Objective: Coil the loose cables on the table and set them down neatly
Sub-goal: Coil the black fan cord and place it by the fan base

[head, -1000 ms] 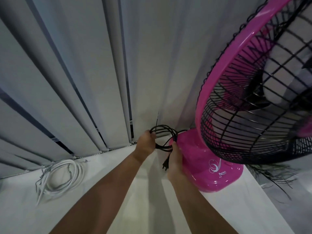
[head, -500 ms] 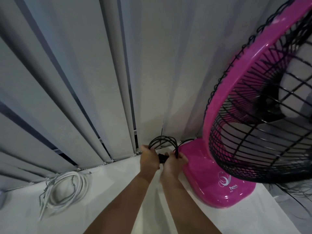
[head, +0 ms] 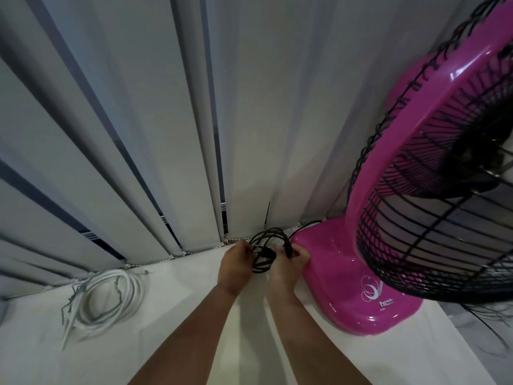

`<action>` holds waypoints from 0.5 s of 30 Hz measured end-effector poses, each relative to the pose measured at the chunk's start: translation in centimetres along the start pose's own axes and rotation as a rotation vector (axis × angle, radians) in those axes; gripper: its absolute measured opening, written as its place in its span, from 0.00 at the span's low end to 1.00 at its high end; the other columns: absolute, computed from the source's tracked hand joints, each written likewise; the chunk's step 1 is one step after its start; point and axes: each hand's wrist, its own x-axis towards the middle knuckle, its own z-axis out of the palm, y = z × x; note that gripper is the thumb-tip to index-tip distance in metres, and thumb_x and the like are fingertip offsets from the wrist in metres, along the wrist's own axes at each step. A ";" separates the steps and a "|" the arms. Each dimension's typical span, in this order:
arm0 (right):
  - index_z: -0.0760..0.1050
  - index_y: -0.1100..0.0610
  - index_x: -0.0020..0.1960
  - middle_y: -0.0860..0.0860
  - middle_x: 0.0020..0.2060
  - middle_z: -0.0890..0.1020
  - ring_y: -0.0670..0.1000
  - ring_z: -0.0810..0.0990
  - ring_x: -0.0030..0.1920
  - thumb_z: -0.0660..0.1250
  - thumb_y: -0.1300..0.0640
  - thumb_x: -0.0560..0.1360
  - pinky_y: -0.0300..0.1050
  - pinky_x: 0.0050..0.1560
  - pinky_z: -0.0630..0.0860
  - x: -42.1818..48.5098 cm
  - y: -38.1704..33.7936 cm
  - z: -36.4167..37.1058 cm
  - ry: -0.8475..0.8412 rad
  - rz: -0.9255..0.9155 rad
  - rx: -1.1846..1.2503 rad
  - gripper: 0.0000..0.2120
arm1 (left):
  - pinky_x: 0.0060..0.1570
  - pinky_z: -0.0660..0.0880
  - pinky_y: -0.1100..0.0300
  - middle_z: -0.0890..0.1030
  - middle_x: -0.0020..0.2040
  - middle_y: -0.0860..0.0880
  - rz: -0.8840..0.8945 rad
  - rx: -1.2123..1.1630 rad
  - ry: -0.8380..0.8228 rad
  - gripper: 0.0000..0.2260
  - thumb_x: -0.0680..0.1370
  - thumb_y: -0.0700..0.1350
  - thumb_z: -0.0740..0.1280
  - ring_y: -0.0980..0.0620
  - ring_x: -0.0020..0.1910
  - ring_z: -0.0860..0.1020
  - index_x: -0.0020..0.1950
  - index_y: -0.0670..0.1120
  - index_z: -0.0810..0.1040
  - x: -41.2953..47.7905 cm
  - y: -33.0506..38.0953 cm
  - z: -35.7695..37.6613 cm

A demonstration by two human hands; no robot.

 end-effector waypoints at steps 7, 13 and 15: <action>0.65 0.56 0.54 0.54 0.46 0.77 0.58 0.79 0.48 0.64 0.69 0.73 0.50 0.49 0.76 -0.3 0.5 -0.9 -0.032 -0.091 -0.110 0.15 | 0.48 0.73 0.53 0.80 0.43 0.46 -0.136 -0.317 -0.333 0.15 0.82 0.53 0.57 0.48 0.43 0.77 0.45 0.46 0.78 0.6 0.2 -1.8; 0.65 0.56 0.55 0.57 0.51 0.76 0.57 0.78 0.50 0.62 0.67 0.76 0.52 0.51 0.76 -0.7 -0.1 -1.0 -0.047 -0.085 -0.193 0.12 | 0.32 0.69 0.73 0.81 0.30 0.57 -0.185 -0.323 -0.297 0.12 0.74 0.52 0.71 0.60 0.33 0.78 0.32 0.50 0.80 0.3 0.7 -1.3; 0.66 0.59 0.58 0.57 0.52 0.76 0.58 0.78 0.53 0.61 0.65 0.77 0.50 0.50 0.74 -0.8 -0.4 -1.5 -0.105 -0.171 -0.374 0.10 | 0.39 0.72 0.64 0.82 0.36 0.50 -0.179 -0.277 -0.198 0.09 0.75 0.48 0.70 0.51 0.40 0.79 0.37 0.46 0.78 0.4 0.6 -0.9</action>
